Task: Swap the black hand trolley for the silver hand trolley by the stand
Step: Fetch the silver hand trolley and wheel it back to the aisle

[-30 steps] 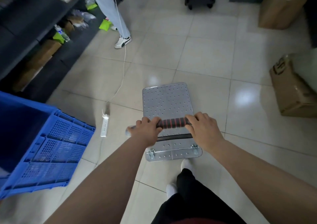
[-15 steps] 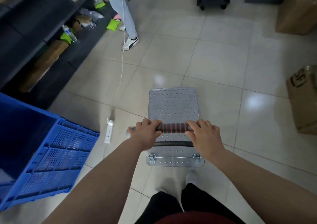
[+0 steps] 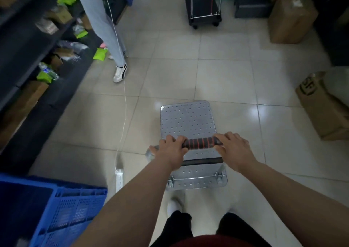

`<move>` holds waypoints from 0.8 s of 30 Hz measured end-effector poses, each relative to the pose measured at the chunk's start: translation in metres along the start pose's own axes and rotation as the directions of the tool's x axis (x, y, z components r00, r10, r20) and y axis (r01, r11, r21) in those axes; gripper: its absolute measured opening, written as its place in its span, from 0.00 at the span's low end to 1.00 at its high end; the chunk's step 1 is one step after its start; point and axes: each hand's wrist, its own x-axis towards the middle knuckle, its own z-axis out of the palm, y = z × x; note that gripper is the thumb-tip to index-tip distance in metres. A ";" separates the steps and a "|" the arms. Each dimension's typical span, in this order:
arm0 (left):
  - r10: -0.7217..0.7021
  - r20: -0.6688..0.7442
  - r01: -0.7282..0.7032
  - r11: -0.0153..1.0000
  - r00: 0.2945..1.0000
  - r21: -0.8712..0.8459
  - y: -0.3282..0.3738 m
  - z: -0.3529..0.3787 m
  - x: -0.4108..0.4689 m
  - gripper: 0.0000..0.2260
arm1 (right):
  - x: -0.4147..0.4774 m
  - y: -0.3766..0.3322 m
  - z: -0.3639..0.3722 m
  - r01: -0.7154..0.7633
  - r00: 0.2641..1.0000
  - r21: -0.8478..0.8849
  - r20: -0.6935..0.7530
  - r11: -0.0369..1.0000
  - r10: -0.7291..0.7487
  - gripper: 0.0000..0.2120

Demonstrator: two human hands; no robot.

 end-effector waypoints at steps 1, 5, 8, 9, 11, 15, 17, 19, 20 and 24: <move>0.013 -0.008 -0.013 1.000 1.000 0.015 -0.006 -0.004 0.006 0.13 | 0.006 -0.006 0.002 -0.022 1.000 0.012 -0.009 1.000 0.022 0.16; 0.054 0.001 -0.054 0.997 0.999 0.050 -0.033 -0.029 0.037 0.13 | 0.038 -0.034 0.004 -0.087 0.996 0.053 0.001 0.995 0.088 0.16; 0.072 0.016 -0.073 0.994 0.997 0.086 -0.050 -0.049 0.064 0.12 | 0.066 -0.050 0.002 -0.120 0.993 0.088 0.019 0.989 0.119 0.16; 0.075 0.022 -0.076 0.992 0.997 0.097 -0.054 -0.056 0.073 0.13 | 0.076 -0.054 0.001 -0.126 0.992 0.094 0.022 0.987 0.125 0.16; 0.072 0.030 -0.075 0.990 0.997 0.121 -0.062 -0.071 0.093 0.13 | 0.098 -0.061 -0.001 -0.136 0.991 0.101 0.031 0.986 0.134 0.16; 0.051 0.047 -0.058 0.985 0.998 0.160 -0.069 -0.100 0.136 0.14 | 0.145 -0.068 -0.006 -0.146 0.989 0.104 0.027 0.984 0.144 0.15; 0.060 0.037 -0.065 0.984 0.998 0.163 -0.069 -0.112 0.157 0.14 | 0.167 -0.066 -0.011 -0.136 0.991 0.083 0.010 0.987 0.135 0.15; 0.074 0.033 -0.079 0.983 0.997 0.168 -0.069 -0.124 0.179 0.14 | 0.191 -0.062 -0.016 -0.132 0.991 0.080 0.006 0.988 0.132 0.16; 0.081 0.044 -0.087 0.983 0.996 0.164 -0.068 -0.131 0.191 0.14 | 0.203 -0.060 -0.019 -0.131 0.991 0.085 0.004 0.988 0.131 0.16; 0.084 0.063 -0.091 0.988 0.994 0.121 -0.064 -0.158 0.240 0.13 | 0.256 -0.052 -0.036 -0.135 0.991 0.099 0.014 0.986 0.134 0.16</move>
